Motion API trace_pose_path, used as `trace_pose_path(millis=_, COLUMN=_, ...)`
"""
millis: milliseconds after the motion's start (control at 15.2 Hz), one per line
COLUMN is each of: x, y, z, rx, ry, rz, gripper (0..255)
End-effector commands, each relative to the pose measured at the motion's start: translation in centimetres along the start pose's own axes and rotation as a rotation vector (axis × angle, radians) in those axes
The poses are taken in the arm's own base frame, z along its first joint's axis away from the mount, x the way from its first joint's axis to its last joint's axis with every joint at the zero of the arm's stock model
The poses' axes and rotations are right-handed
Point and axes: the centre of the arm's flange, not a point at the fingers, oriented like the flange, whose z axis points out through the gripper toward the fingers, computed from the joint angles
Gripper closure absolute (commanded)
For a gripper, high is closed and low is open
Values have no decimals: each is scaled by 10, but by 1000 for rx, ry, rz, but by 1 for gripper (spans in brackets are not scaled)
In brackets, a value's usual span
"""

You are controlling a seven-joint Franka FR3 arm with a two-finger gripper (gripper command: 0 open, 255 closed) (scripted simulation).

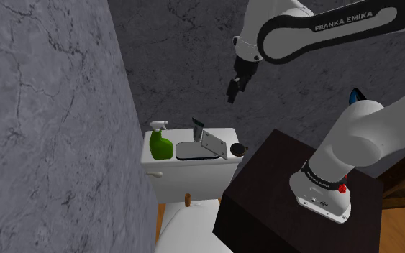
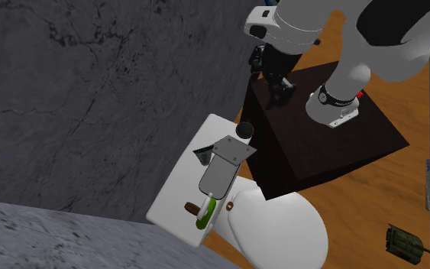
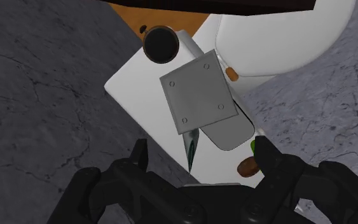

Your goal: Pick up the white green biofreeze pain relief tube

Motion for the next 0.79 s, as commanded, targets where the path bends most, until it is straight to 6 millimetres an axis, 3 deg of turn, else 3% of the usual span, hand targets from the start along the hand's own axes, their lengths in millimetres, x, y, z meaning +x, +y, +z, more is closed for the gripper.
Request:
trace_pose_path(millis=0, x=10, y=-1, z=23, rx=-1, ry=24, rz=18, gripper=0)
trace_pose_path(millis=726, x=77, y=-8, z=143, rx=-11, ry=132, rz=113, gripper=0)
